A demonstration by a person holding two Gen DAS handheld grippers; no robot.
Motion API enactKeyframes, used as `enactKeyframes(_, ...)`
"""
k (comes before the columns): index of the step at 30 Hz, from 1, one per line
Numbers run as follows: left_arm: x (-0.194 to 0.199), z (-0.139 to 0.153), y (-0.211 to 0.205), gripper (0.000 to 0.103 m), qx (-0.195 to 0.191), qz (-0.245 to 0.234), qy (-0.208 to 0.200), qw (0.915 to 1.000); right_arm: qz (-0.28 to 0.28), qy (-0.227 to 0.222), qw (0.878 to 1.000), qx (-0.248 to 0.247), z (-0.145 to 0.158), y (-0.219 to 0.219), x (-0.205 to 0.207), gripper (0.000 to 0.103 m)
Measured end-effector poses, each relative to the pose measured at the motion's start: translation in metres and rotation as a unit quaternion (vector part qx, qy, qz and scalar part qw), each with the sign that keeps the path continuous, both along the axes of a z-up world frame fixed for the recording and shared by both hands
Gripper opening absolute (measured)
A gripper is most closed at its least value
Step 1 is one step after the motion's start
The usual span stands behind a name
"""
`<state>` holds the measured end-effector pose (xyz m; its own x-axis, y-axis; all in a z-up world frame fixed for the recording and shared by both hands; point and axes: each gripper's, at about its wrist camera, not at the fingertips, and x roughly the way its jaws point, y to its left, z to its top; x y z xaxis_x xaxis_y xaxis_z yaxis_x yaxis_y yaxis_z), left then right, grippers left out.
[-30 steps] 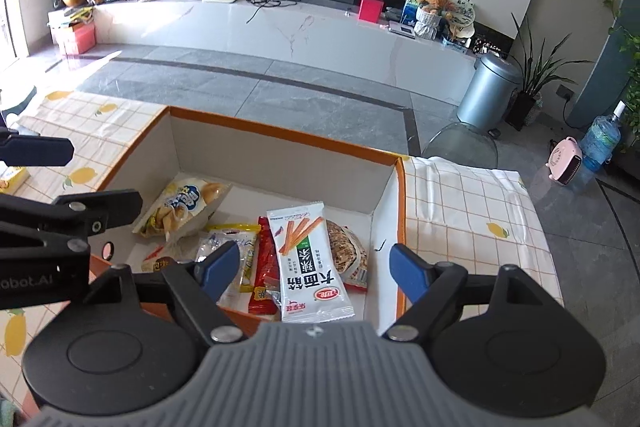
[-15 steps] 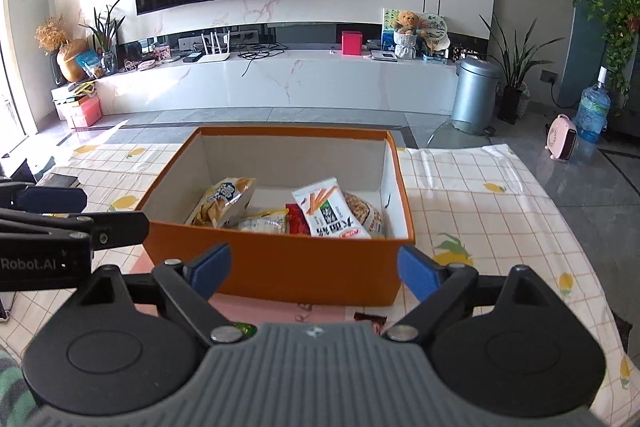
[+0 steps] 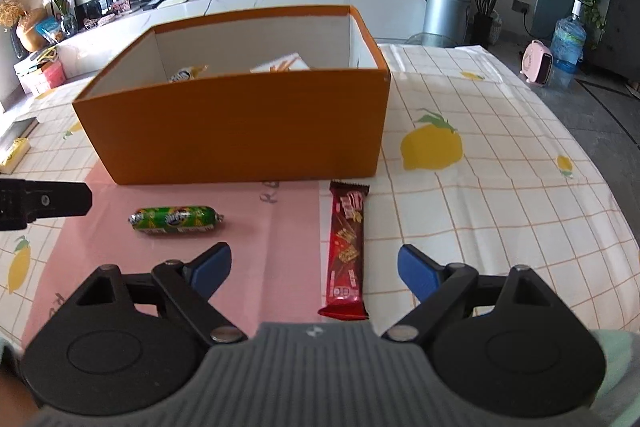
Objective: Organize snacks
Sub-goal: 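Withdraw both tools back over the green sausage and chocolate bar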
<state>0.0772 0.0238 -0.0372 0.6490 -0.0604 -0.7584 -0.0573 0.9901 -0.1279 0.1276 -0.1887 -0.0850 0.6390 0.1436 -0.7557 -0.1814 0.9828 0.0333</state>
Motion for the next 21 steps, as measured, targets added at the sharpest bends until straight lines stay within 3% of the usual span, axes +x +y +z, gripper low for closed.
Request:
enactKeyframes(10,0.012,-0.024,0.001,0.089,-0.012,0.007,0.025,0.9996,-0.043,0.088,0.995,0.017,-0.03,-0.003,0.031,0.087)
enactKeyframes(21,0.021,-0.037,0.011,0.089,-0.047,0.016,0.032,0.9982,-0.054,0.127,0.99,0.009,-0.046,0.007,0.051,0.089)
